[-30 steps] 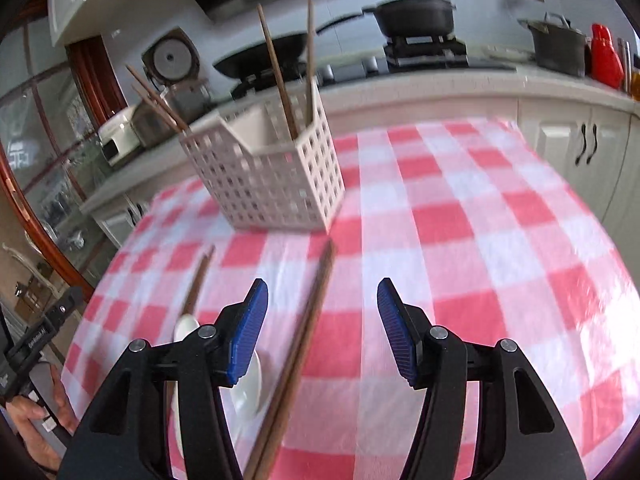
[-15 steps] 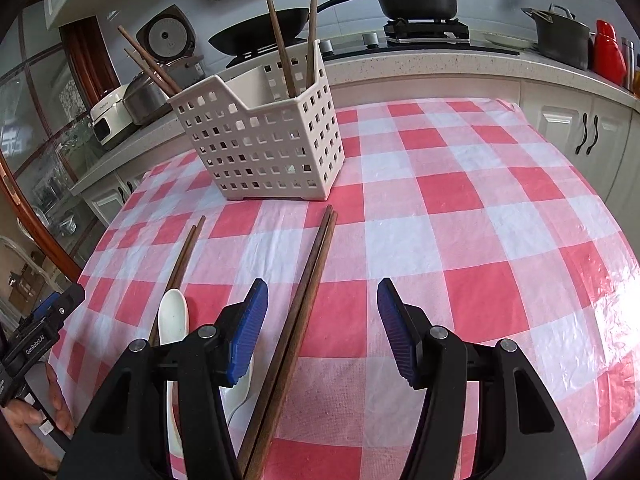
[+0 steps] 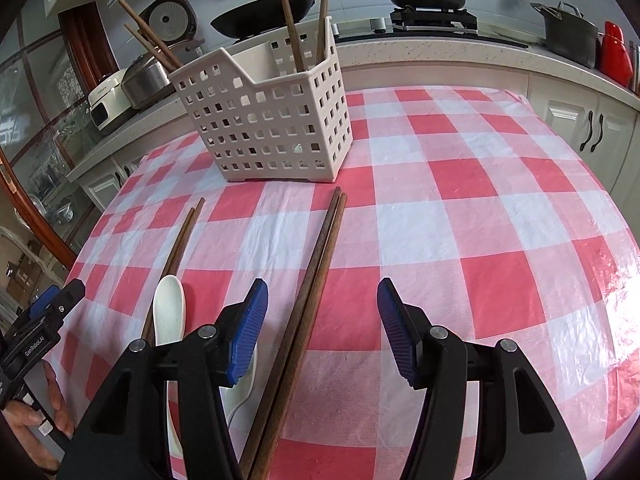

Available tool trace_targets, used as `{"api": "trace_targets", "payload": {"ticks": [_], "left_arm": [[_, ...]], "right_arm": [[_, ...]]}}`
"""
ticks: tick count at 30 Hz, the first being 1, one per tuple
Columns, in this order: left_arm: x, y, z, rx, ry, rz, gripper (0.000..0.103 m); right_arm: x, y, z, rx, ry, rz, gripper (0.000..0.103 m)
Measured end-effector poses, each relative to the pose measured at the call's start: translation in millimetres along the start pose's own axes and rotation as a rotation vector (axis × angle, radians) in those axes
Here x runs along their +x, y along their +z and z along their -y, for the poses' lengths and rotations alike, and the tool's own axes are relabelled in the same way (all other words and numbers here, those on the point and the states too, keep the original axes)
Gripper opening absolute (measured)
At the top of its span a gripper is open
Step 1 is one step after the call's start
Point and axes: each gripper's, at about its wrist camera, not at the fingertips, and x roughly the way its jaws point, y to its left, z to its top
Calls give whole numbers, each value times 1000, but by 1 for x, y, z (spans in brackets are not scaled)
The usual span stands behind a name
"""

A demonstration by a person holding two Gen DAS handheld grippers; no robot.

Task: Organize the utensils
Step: 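Move both open grippers back down to the loose chopsticks on the cloth, then close the right gripper on a brown chopstick while the left gripper grasps another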

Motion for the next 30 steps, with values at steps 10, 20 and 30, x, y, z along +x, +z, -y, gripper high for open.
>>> {"api": "trace_targets", "payload": {"ticks": [10,20,30], "left_arm": [[3,-3,-8,-15,-4,-6,95],[6,-6,-21,-48,-6,-14,95],[10,-10,-28,-62,-13,-24,95]], "right_arm": [[15,-4,-10,-24,-11,-49,48],[15,9,1,34,-50,-13,34],[27,10,0,18,-81,-49,32]]}}
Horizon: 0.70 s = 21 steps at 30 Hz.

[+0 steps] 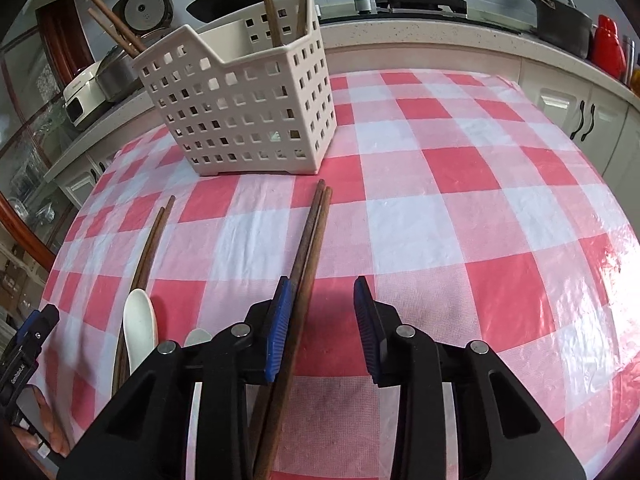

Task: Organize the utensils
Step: 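Close the right gripper on a brown chopstick while the left gripper grasps another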

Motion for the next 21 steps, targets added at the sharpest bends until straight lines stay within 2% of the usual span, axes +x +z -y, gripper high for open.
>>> {"api": "trace_targets", "payload": {"ticks": [2,9,13,15,16,21], "left_arm": [[1,-1,-3,-10,1,-3,95],[1,-3,-6,-18,2,-9,95],[-2,-2,0,5,0,-5,95],[-4,-2,5,25,-3,-8,95],[-4,-2,7,31,-7,-11,95],[-2,-4,26,74,-46,-38,93]], "right_arm": [[3,-1,-6,-36,-54,-4,31],[13,2,-23,-132,-135,-5,30],[17,8,-21,-124,-118,-11,27],[16,8,-18,-131,-104,-11,11],[15,8,-16,-124,-100,-12,9],[8,4,-1,-93,-64,-12,6]]}}
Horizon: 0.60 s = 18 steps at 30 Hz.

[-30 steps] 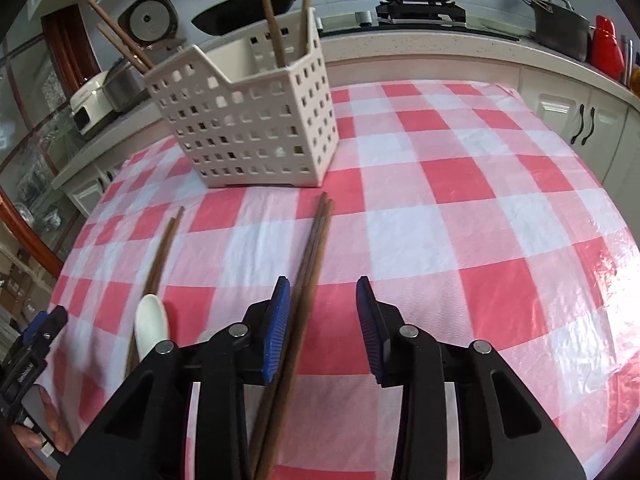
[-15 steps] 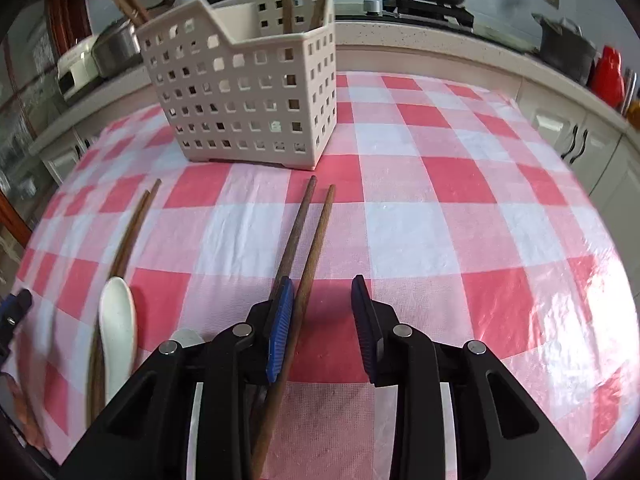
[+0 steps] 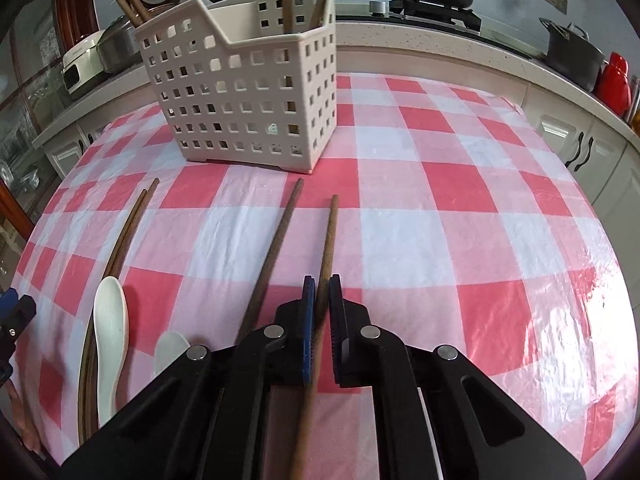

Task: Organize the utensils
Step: 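Close the right gripper on a brown chopstick while the left gripper grasps another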

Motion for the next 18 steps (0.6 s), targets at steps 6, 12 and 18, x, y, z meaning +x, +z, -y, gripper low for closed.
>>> {"api": "trace_targets", "payload": {"ticks": [6,12,18], "left_arm": [[13,4,26,58,-54,-51,61],[31,17,41,62,-84,-82,41],[49,25,58,66,-105,-120,37]], "right_arm": [[-6,-6,9,15,30,3,6],[-6,-9,13,23,57,14,6],[-7,-9,18,43,89,14,6]]}}
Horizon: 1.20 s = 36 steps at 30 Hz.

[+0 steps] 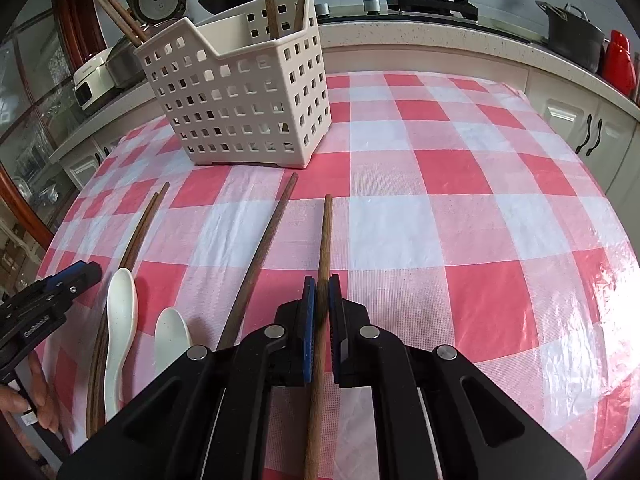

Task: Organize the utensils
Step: 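Close the right gripper on a brown chopstick while the left gripper grasps another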

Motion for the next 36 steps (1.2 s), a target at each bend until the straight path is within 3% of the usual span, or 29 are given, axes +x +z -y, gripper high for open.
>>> {"api": "trace_targets", "payload": {"ticks": [18,23,28,36], "left_arm": [[27,22,21,-3,-5,-37,35],[29,22,17,-7,0,-45,17],[29,22,17,13,15,-48,9],[32,24,20,50,28,-53,8]], "right_arm": [[0,0,6,34,41,1,6],[0,0,6,33,41,0,6],[1,0,2,17,21,0,7],[5,3,-16,-134,-65,-20,7]]}}
